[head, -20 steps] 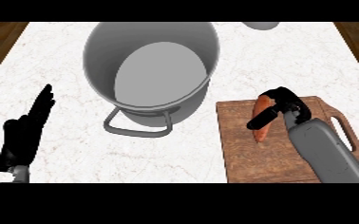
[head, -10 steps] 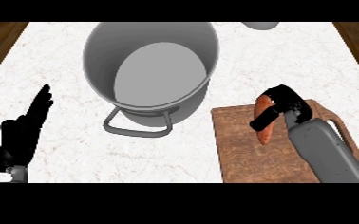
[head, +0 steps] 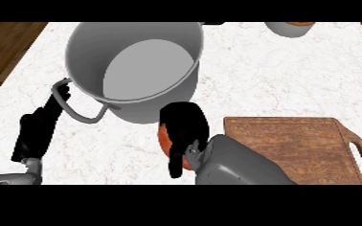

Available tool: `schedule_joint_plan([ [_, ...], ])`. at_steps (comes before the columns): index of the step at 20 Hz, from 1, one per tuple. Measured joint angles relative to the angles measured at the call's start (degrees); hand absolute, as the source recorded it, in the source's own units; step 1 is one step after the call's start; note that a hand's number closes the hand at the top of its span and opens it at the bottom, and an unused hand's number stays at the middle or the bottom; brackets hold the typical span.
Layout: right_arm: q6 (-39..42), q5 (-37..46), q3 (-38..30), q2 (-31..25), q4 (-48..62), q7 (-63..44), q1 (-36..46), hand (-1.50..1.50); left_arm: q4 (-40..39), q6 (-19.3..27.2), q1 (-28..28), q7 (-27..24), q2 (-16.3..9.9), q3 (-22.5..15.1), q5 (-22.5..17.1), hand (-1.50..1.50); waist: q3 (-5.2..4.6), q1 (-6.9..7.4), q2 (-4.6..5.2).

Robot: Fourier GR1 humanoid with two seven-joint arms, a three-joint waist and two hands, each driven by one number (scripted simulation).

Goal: Pick the sweet potato from the cutting board and place it in the pot

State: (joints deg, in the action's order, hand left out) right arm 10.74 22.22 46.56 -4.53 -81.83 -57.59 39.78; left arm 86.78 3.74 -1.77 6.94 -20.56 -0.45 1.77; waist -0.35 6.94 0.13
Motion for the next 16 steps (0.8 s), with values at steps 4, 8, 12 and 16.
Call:
schedule_joint_plan([
  [4,-1.58,2.17,7.98,2.58,0.55,-0.95,9.31,1.5,-0.96,0.33,-1.17,0.43,0.45,-0.26,0.49,0.0,0.06,-0.32,-0.06],
  [8,-5.04,6.07,11.5,3.46,-0.03,-3.18,18.1,1.5,-1.54,0.97,-1.1,0.54,0.7,-0.14,1.06,0.0,0.11,-1.26,-0.41],
  [12,-7.72,11.76,11.78,3.66,-0.72,-5.65,25.93,1.5,-1.43,1.02,-0.77,0.89,0.45,0.67,0.67,0.0,0.14,-2.33,-0.83],
  [16,-10.65,13.87,10.12,3.69,-1.36,-7.59,31.22,1.5,-2.07,0.95,-0.97,0.71,0.35,1.27,0.5,0.0,0.15,-3.0,-0.73],
])
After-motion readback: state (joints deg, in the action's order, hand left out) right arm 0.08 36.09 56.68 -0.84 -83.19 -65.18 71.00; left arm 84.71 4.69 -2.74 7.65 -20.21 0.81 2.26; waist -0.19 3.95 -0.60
